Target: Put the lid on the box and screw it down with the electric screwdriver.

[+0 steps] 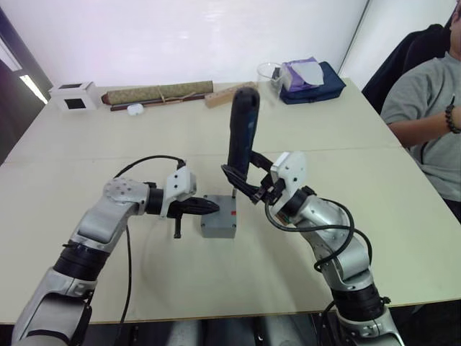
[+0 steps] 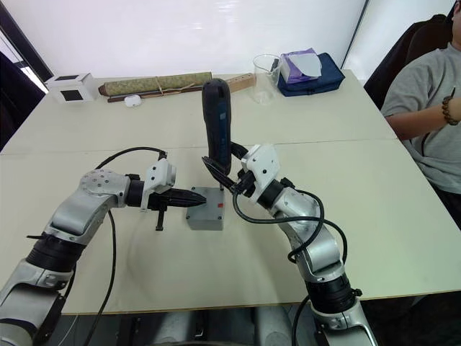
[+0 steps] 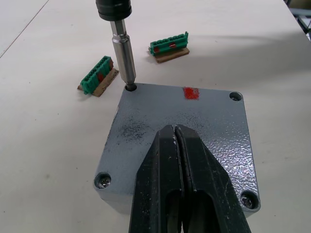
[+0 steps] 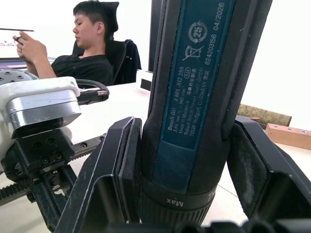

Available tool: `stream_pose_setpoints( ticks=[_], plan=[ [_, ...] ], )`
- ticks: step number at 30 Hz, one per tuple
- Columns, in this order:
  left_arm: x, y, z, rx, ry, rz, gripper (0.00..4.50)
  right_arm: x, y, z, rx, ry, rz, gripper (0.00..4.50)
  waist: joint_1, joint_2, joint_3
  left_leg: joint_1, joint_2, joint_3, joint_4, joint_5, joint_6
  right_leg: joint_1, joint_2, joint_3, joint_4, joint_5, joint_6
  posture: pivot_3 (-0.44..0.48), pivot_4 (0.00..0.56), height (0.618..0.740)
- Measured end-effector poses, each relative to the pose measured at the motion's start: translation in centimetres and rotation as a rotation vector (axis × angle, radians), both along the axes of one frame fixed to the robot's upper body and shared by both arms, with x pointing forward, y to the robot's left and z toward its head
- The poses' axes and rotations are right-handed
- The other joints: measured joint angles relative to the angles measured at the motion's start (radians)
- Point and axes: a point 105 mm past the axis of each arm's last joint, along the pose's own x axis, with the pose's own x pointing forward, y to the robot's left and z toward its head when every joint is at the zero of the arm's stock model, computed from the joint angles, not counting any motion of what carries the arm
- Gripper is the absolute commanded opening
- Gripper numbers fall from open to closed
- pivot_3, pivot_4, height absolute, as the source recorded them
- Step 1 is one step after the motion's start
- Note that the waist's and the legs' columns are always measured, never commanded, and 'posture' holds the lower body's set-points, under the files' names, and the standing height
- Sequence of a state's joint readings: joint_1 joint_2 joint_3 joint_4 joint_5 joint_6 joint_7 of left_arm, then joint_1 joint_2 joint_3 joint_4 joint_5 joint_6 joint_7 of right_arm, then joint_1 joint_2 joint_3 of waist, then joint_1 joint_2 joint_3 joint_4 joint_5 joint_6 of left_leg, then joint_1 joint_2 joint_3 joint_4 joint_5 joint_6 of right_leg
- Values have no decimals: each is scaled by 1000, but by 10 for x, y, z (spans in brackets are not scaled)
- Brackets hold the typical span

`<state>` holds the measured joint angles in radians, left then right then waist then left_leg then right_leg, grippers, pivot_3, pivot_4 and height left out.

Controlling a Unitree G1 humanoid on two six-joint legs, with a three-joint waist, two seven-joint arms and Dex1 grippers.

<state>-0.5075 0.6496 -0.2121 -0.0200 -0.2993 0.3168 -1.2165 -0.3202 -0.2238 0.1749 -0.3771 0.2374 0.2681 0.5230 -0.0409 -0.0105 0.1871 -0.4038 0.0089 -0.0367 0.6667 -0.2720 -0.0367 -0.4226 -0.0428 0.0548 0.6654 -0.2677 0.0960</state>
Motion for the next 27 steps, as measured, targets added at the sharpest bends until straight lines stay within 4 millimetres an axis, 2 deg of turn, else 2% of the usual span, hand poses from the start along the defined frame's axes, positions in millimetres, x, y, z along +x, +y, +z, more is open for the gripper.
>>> stream_pose_setpoints(
  ticks=[2, 6, 13, 27],
  plan=[
    [0, 0, -1, 3, -1, 0, 0, 2, 0, -2, 3, 11, -7, 2129, 0, -1, -1, 2, 0, 0, 0, 0, 0, 2, 0, 0, 0, 0, 0, 0, 150, 736],
    [1, -1, -5, 15, -9, 0, 0, 7, 0, -9, 4, 48, -30, 2129, -1, -1, -1, 18, 0, 0, -3, 0, 0, 19, 0, 0, -4, -1, 0, 0, 150, 736],
    [4, -3, -10, 15, -23, 3, 0, 9, -2, -14, 9, 78, -47, 2129, -1, -4, -4, 30, 0, 0, -5, 0, 0, 30, 0, 0, -6, -3, -3, 0, 150, 736],
    [3, -1, -17, 28, -27, 19, 0, 14, 1, -22, -15, 131, -58, 2129, -2, -5, -28, 32, 2, 0, -9, -1, 1, 32, 1, 0, -11, -4, -4, 0, 150, 736]
  ],
)
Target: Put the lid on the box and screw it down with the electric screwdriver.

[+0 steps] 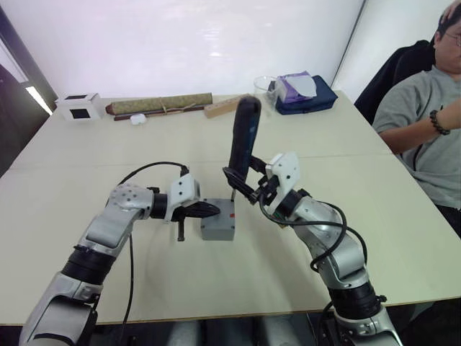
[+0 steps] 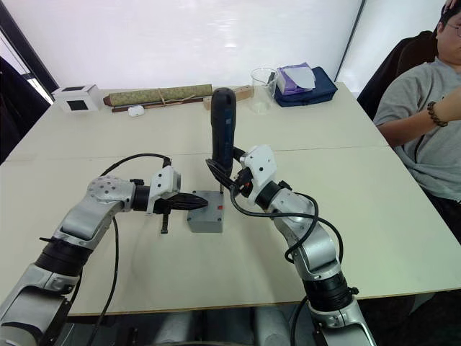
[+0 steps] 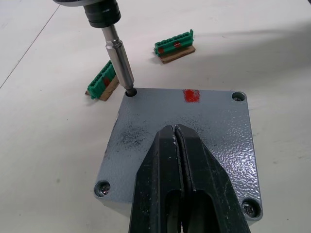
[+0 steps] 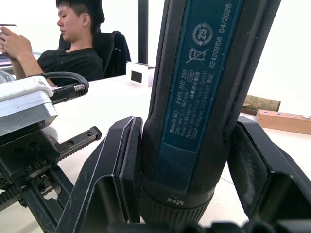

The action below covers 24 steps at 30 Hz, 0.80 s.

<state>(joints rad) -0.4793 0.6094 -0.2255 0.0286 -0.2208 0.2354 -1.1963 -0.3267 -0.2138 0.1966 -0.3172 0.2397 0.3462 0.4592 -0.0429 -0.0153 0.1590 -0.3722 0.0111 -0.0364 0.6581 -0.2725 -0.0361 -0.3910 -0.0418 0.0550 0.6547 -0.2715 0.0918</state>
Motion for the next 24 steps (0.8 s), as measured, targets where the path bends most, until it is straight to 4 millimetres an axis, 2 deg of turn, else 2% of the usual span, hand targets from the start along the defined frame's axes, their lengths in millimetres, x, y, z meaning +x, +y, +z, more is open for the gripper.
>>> stream_pose_setpoints(
  ticks=[5, 20, 24],
  plan=[
    [0, 0, -2, 6, 4, -2, 0, 0, 6, -2, -37, -12, -1, 2129, 0, -1, -7, 2, 0, 0, -5, 0, 0, 1, 0, 0, -4, 0, -1, 0, 150, 736],
    [-1, -1, -3, 9, 5, -5, 0, 0, 5, -3, -36, -15, -4, 2129, 1, -3, -12, 3, 2, 0, -9, 0, 0, 1, -1, 0, -7, -2, -3, 0, 150, 736],
    [-3, -1, -2, 0, 13, -6, 0, 2, -1, 6, 31, 5, -9, 2129, 1, -3, -10, 0, 3, 0, -9, 0, 0, -1, -1, 0, -7, -2, -3, 0, 150, 736]
  ],
)
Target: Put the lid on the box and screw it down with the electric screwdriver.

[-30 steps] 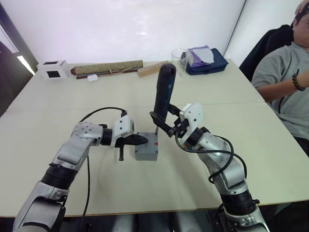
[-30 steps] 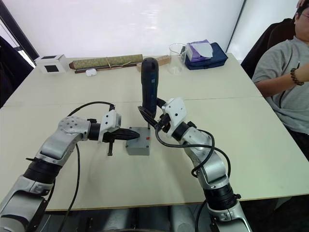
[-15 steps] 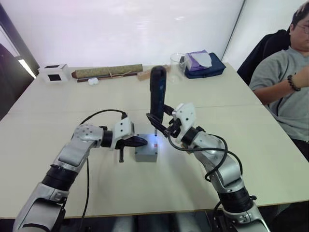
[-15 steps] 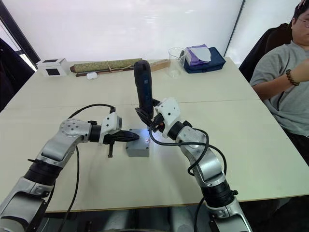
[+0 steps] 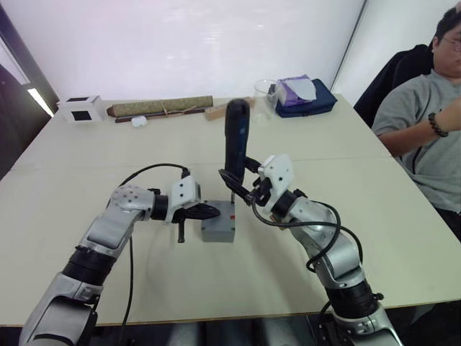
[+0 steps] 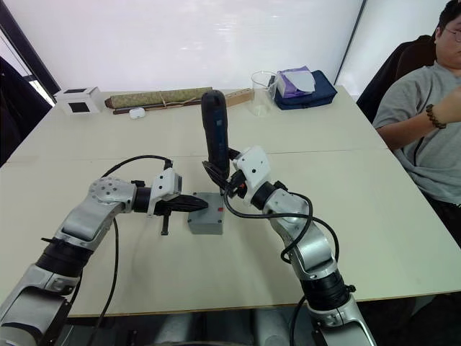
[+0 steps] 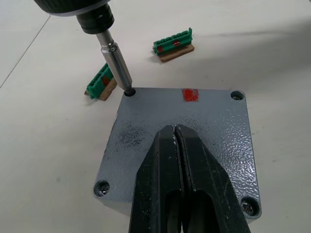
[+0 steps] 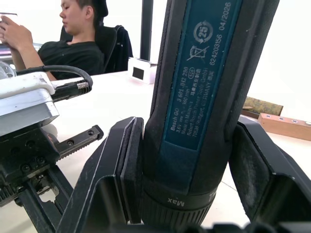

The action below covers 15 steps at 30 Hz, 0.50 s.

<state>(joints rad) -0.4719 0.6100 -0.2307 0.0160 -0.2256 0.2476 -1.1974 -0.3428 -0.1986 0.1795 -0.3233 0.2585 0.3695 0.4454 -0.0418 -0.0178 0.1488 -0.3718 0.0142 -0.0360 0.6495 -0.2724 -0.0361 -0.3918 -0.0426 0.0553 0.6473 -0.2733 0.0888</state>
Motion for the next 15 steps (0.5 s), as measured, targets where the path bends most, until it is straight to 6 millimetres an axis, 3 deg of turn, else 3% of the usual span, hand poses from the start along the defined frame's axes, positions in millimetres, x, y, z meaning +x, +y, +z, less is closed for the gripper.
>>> stream_pose_setpoints(
  ticks=[5, 8, 12, 15],
  plan=[
    [-4, -2, 6, -24, 10, -14, 0, 2, -9, 14, 34, 72, 11, 2129, 0, 3, 14, -6, 0, 1, 0, 0, 0, -7, 0, 0, 0, 0, 0, 0, 150, 736],
    [-8, -3, 12, -38, 17, -36, 0, 3, -14, 34, 11, 93, 16, 2129, 1, 5, 20, -20, 0, 0, 1, 0, 0, -20, 0, 0, 3, 3, 4, 0, 150, 736],
    [-8, -5, 24, -59, 2, -56, 0, 6, -43, 71, -26, 97, -80, 2129, 5, 5, 25, -25, -2, 0, -1, 0, 0, -25, -1, -1, 3, 3, 5, 0, 150, 736],
    [-7, -5, 38, -83, -37, -66, 0, 9, -61, 75, -77, 144, -138, 2129, 5, 5, 25, -34, -2, 0, 0, 0, 0, -34, -1, -1, 3, 3, 5, 0, 150, 736]
  ],
)
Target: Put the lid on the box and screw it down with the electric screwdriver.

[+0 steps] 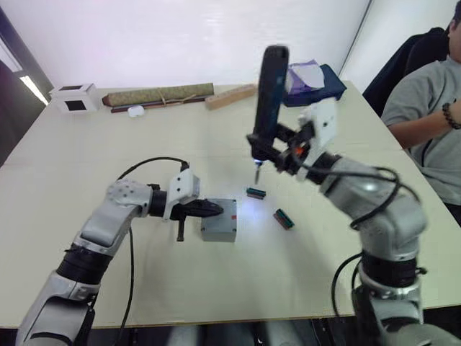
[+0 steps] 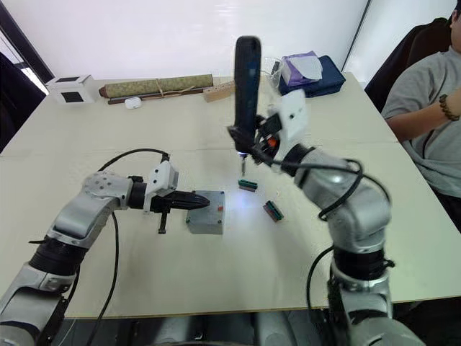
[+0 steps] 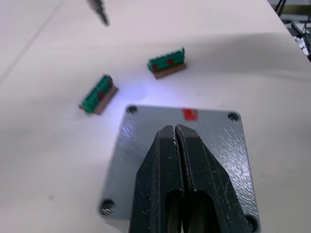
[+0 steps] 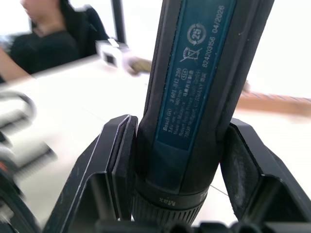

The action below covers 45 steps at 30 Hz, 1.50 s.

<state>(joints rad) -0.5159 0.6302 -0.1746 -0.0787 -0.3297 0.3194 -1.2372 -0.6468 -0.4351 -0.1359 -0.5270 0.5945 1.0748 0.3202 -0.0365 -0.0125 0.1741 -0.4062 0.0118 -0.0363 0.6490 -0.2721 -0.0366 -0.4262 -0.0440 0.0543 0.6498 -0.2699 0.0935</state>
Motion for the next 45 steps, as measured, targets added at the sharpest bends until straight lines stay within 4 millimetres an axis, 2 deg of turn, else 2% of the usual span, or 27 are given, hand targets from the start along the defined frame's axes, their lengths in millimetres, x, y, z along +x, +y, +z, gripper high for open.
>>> stream_pose_setpoints(
  ticks=[5, 10, 14, 19, 23, 25, 26, 29, 33, 35, 38, 40, 42, 44, 45],
  plan=[
    [-2, 4, 24, -36, -49, -30, 0, 1, -57, -22, -242, 356, -142, 2129, 1, 1, 4, -2, -2, 1, 0, 0, 0, -3, -1, 0, -1, 0, 0, 0, 150, 736],
    [-4, 5, 40, -70, -69, -39, 0, -4, -90, -41, -311, 574, -207, 2129, -6, 2, 8, -2, -2, 1, 0, 0, 0, -3, 0, 0, 0, 0, 0, 0, 150, 736],
    [-5, 9, 48, -87, -61, -23, 0, -2, -125, -63, -342, 760, -321, 2129, -9, 0, 12, -2, -2, 2, 1, 0, 0, -3, 0, 1, 0, 0, 0, 0, 150, 736],
    [-11, 5, 55, -111, -55, -22, 0, 1, -130, -99, -332, 941, -339, 2129, -9, 1, 14, -2, -1, 2, 1, 0, 0, -3, 1, 1, 0, 0, 0, 0, 150, 736],
    [-16, 5, 54, -120, -41, -8, 0, 7, -127, -116, -297, 1018, -353, 2129, -6, 1, 15, -2, -1, 2, 2, 0, 0, -3, 1, 1, 1, 0, 0, 0, 150, 736],
    [-18, 8, 58, -122, -49, 11, 0, 10, -126, -116, -296, 1018, -362, 3124, -6, 1, 15, -2, -1, 2, 3, 0, 0, -3, 1, 1, 1, 1, 1, 0, 150, 736],
    [-19, 10, 58, -120, -51, 20, 0, 11, -125, -116, -295, 1017, -362, 3357, -7, 1, 15, -2, -2, 2, 3, 0, 0, -3, 1, 1, 1, 1, 1, 0, 150, 736],
    [-21, 14, 58, -93, -53, 50, 0, 16, -118, -112, -293, 1000, -350, 4461, -7, 1, 15, -2, -2, 2, 3, 0, 0, -3, 1, 1, 1, 1, 2, 0, 150, 736],
    [-20, 24, 57, -72, -46, 110, 0, 15, -117, -97, -316, 939, -330, 4489, -4, 1, 16, -3, -2, 1, 4, 0, 0, -3, 1, 1, 2, 1, 2, 0, 150, 736],
    [-22, 30, 59, -56, -28, 133, 0, 8, -126, -75, -366, 852, -335, 4489, 1, 2, 17, -3, -2, 1, 3, 0, 0, -3, 0, 1, 1, 1, 2, 0, 150, 736],
    [-21, 44, 61, -29, -14, 179, 744, -5, -132, -39, -440, 684, -310, 4500, 2, 2, 17, -3, -2, 1, 3, 0, 0, -3, 0, 0, -1, 1, 2, 0, 150, 736],
    [-14, 56, 60, -7, 3, 232, 1472, -21, -124, -17, -461, 562, -201, 4500, 1, 2, 17, -3, -2, 1, 3, 0, 0, -2, 1, 0, 0, 1, 2, 0, 150, 736],
    [-9, 67, 58, 9, 23, 272, 2269, -35, -113, -7, -470, 486, -81, 4500, -2, 1, 17, -2, -1, 2, 3, 0, 0, -2, 1, 0, 0, 1, 2, 0, 150, 736],
    [-12, 76, 57, 47, 49, 283, 3156, -61, -111, -8, -489, 450, 45, 4500, 0, -1, 18, -2, -1, 1, 3, 0, 0, -1, 2, 0, 0, 1, 2, 0, 150, 736],
    [-13, 84, 57, 72, 62, 303, 3436, -70, -111, -10, -498, 453, 86, 4500, -1, -1, 18, -2, -1, 2, 4, 0, 0, -1, 2, 0, 0, 1, 2, 0, 150, 736]
  ],
)
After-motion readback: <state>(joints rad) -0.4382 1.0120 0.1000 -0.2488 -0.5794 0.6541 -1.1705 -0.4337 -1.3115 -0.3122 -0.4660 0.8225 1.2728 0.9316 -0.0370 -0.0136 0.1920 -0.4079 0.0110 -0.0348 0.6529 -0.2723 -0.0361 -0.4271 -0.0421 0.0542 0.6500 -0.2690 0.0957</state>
